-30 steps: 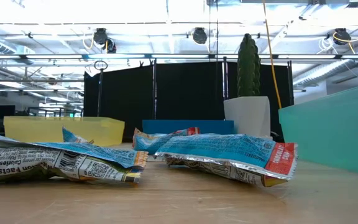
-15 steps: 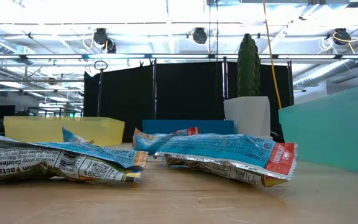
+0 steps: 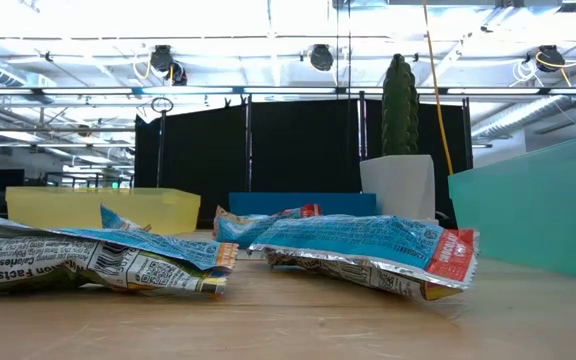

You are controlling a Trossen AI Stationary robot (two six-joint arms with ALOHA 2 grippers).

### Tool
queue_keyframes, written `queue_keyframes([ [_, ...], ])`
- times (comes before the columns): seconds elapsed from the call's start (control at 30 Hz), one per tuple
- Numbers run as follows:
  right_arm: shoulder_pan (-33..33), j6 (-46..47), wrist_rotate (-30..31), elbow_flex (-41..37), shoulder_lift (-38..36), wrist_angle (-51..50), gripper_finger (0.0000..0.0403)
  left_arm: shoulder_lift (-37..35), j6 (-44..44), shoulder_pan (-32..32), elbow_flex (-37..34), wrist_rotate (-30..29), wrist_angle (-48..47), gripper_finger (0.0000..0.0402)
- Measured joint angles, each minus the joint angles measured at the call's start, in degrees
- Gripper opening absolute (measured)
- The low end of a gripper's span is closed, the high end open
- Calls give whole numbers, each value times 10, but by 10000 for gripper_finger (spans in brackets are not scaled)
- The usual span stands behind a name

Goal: Pick and place Granola Bars by type
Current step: Put the blue granola bar into the green bin

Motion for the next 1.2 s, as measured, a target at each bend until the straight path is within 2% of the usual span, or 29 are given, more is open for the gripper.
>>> queue_keyframes([
  [0.27, 2, -11, -2, -7, 0, 49, 11, 0, 0, 0, 0, 0, -3, 390],
  [0.5, 2, -11, -3, -7, 0, 55, 78, 0, 0, 0, 0, 0, -2, 390],
  [0.67, 2, 16, -15, -7, 0, 54, 110, 0, 0, 0, 0, 0, -2, 390],
  [0.77, 2, 17, -32, -7, 0, 54, 122, 0, 0, 0, 0, 0, -2, 390],
  [1.2, 2, 18, -32, -7, -9, 47, 141, 0, 0, 0, 0, 13, -8, 390],
])
